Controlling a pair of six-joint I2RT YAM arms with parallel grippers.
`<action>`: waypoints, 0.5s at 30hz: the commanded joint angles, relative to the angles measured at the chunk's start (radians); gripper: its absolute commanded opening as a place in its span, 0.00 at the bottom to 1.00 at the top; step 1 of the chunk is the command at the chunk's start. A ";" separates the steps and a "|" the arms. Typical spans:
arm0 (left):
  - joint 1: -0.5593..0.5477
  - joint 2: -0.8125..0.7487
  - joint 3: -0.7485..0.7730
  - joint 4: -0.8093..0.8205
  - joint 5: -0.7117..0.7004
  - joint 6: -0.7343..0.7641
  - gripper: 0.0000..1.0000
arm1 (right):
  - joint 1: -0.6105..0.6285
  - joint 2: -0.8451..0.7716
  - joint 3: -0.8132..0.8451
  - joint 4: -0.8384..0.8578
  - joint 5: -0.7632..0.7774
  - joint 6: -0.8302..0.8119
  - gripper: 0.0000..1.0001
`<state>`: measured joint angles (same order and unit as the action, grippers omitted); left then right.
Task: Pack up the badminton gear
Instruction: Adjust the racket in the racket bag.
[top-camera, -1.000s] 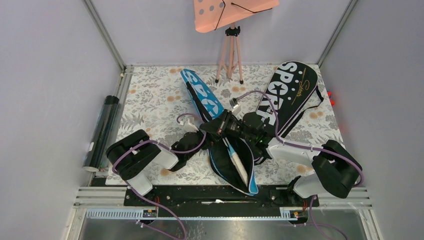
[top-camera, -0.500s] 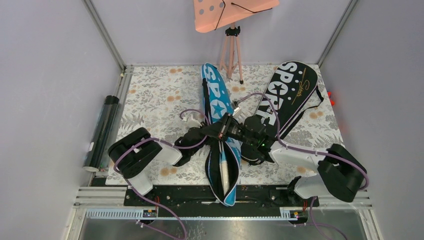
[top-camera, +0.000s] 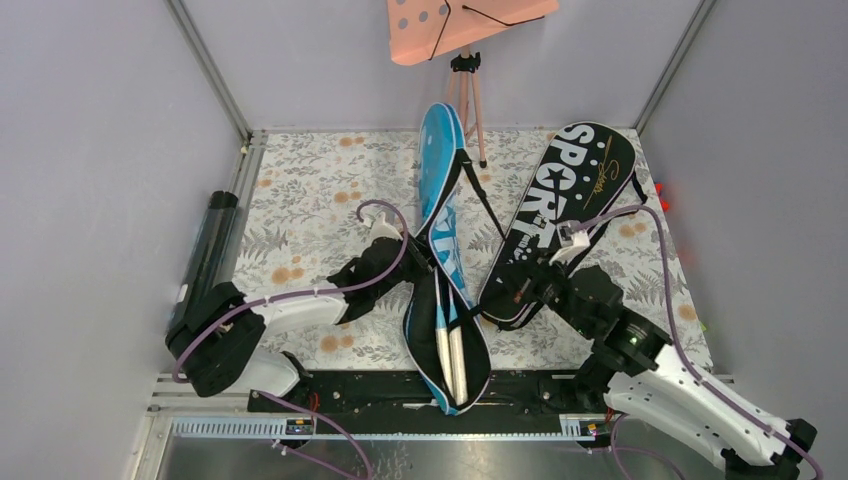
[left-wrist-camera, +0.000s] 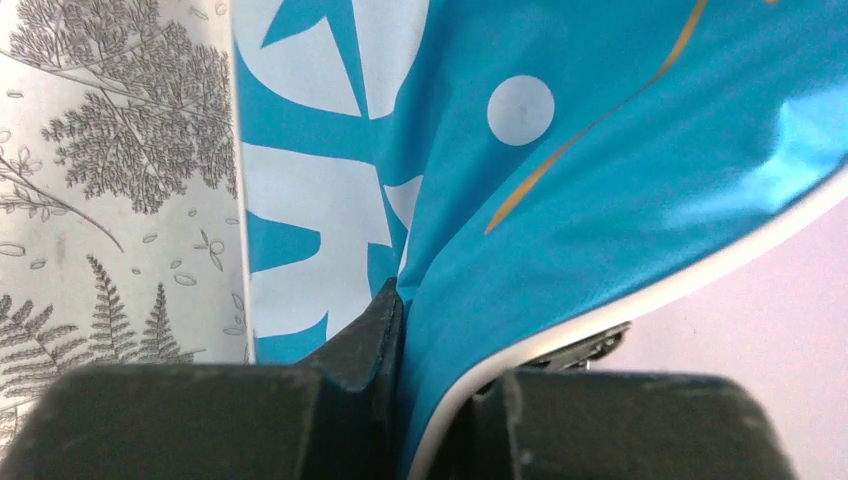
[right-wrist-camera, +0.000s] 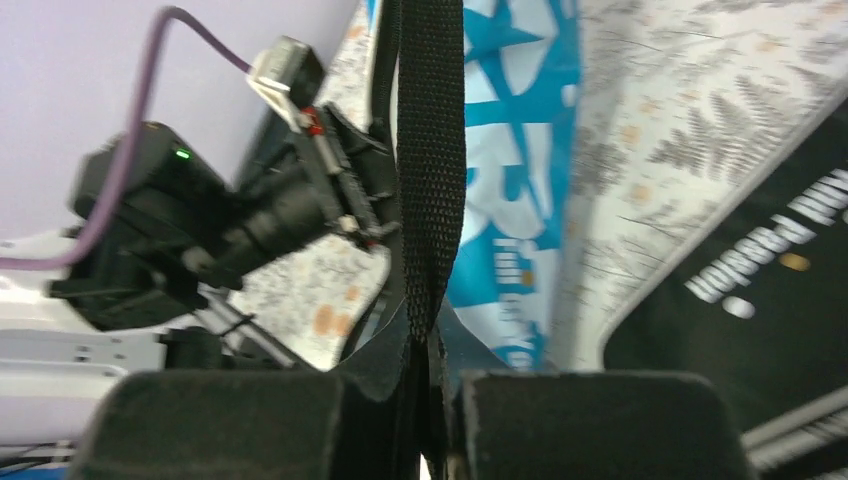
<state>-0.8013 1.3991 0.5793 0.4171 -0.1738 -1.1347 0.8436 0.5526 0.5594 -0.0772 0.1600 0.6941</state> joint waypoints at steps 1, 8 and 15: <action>0.211 0.017 -0.079 -0.328 -0.399 -0.017 0.00 | 0.026 -0.144 0.107 -0.311 0.137 -0.142 0.00; 0.198 -0.078 -0.109 -0.332 -0.357 -0.010 0.00 | 0.027 0.128 0.124 -0.150 -0.262 -0.228 0.07; 0.156 -0.106 -0.123 -0.319 -0.342 -0.063 0.00 | 0.078 0.408 0.206 -0.038 -0.427 -0.287 0.50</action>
<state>-0.6685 1.2919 0.4751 0.2005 -0.2947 -1.1248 0.8783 0.9062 0.6888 -0.1753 -0.1280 0.4908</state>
